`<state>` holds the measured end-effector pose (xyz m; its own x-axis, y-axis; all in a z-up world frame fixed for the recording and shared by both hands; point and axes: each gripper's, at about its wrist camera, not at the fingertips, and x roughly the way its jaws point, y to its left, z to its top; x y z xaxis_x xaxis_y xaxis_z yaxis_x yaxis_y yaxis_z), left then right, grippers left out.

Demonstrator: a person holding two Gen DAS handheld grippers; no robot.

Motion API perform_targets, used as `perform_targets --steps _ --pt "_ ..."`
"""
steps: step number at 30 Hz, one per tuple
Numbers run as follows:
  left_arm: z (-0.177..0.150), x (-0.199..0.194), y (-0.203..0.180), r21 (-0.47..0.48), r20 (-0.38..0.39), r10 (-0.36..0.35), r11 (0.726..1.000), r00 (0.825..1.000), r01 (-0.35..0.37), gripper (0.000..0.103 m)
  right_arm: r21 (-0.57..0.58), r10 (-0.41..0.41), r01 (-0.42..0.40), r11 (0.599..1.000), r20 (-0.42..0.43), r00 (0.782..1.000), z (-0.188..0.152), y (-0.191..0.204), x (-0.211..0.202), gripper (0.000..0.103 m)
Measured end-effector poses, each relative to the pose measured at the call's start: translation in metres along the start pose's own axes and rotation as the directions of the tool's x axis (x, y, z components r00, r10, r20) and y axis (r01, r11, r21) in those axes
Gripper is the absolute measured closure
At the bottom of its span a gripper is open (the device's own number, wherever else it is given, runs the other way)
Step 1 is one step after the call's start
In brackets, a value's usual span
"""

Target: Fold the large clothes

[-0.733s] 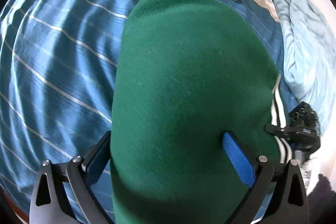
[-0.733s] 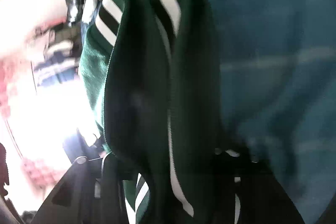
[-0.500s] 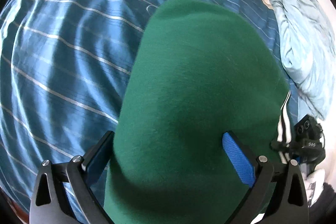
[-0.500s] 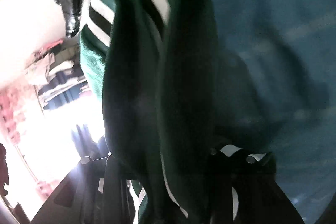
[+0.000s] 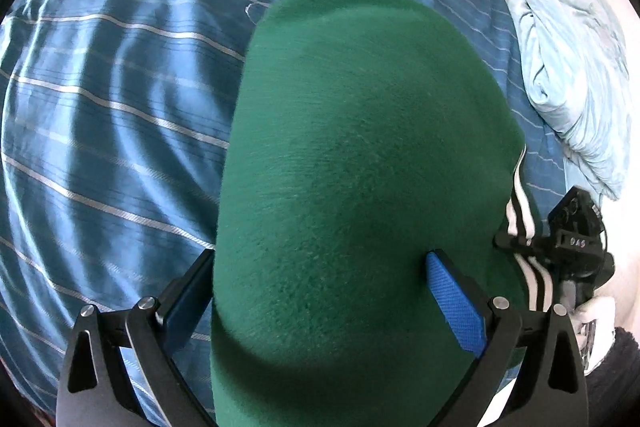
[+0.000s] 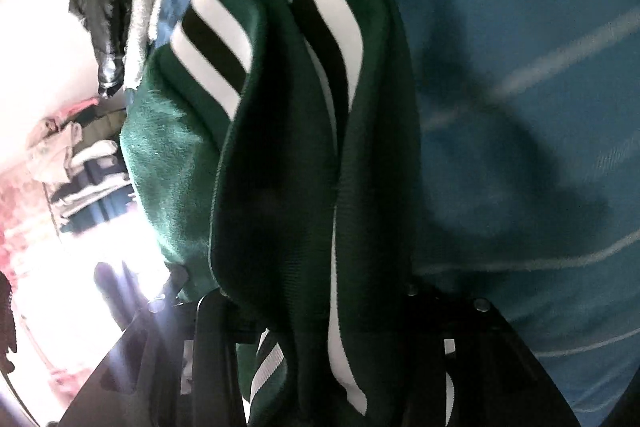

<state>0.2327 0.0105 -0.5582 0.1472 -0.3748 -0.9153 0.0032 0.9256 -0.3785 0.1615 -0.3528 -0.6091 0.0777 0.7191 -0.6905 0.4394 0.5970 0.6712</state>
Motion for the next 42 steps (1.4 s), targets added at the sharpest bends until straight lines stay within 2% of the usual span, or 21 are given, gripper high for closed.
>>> perform_targets --steps 3,5,9,13,15,17,18,21,22,28,33,39,42 --pt "-0.002 0.001 -0.001 0.002 -0.003 0.008 1.000 1.000 -0.008 0.000 -0.064 -0.016 0.016 0.998 0.008 1.000 0.008 0.009 -0.005 0.063" --pt "-0.003 0.002 -0.001 0.000 -0.003 0.017 1.000 1.000 -0.017 0.000 -0.096 -0.035 0.032 0.995 -0.030 0.999 0.012 0.007 -0.004 0.057" --pt "-0.003 0.003 -0.003 -0.002 -0.007 0.036 0.999 0.999 -0.036 0.000 -0.127 -0.054 0.045 0.991 -0.071 0.996 0.016 -0.007 -0.007 0.025" --pt "-0.003 0.003 -0.004 -0.010 0.002 0.052 0.999 0.999 -0.052 0.000 -0.148 0.004 -0.026 0.989 -0.147 0.989 0.023 -0.016 0.006 0.019" --pt "-0.003 0.001 -0.007 -0.015 0.015 0.061 0.998 0.998 -0.061 0.001 -0.175 0.001 -0.032 0.984 -0.173 0.985 0.025 -0.012 0.015 0.017" --pt "-0.003 -0.002 -0.011 -0.015 0.028 0.075 0.997 0.997 -0.075 0.002 -0.228 -0.024 -0.018 0.973 -0.183 0.983 0.024 0.001 0.020 0.023" --pt "-0.003 -0.005 -0.015 -0.009 0.032 0.081 0.997 0.996 -0.081 0.002 -0.239 -0.030 -0.014 0.971 -0.182 0.983 0.023 0.006 0.021 0.042" --pt "0.001 -0.016 -0.024 -0.009 0.056 0.073 0.997 0.996 -0.072 0.003 -0.207 0.005 -0.040 0.977 -0.169 0.986 0.022 0.016 0.013 0.063" --pt "0.004 -0.022 -0.026 -0.012 0.064 0.062 0.998 0.996 -0.061 0.003 -0.203 0.018 -0.051 0.978 -0.162 0.987 0.020 0.018 0.009 0.065" --pt "0.030 -0.055 -0.040 0.024 0.110 0.038 0.999 0.993 -0.041 0.004 -0.197 0.085 -0.106 0.975 -0.112 0.990 0.012 0.046 -0.024 0.068" --pt "0.071 -0.089 -0.044 0.039 0.165 -0.016 0.999 0.986 0.009 0.004 -0.220 0.128 -0.138 0.966 -0.058 0.990 0.028 0.089 -0.060 0.068" --pt "0.155 -0.129 -0.046 0.082 0.235 -0.067 0.995 0.970 0.049 0.005 -0.281 0.143 -0.134 0.950 0.013 0.990 0.084 0.176 -0.098 0.068" --pt "0.210 -0.152 -0.044 0.109 0.286 -0.077 0.993 0.955 0.047 0.005 -0.312 0.161 -0.137 0.940 0.051 0.986 0.132 0.234 -0.111 0.068"
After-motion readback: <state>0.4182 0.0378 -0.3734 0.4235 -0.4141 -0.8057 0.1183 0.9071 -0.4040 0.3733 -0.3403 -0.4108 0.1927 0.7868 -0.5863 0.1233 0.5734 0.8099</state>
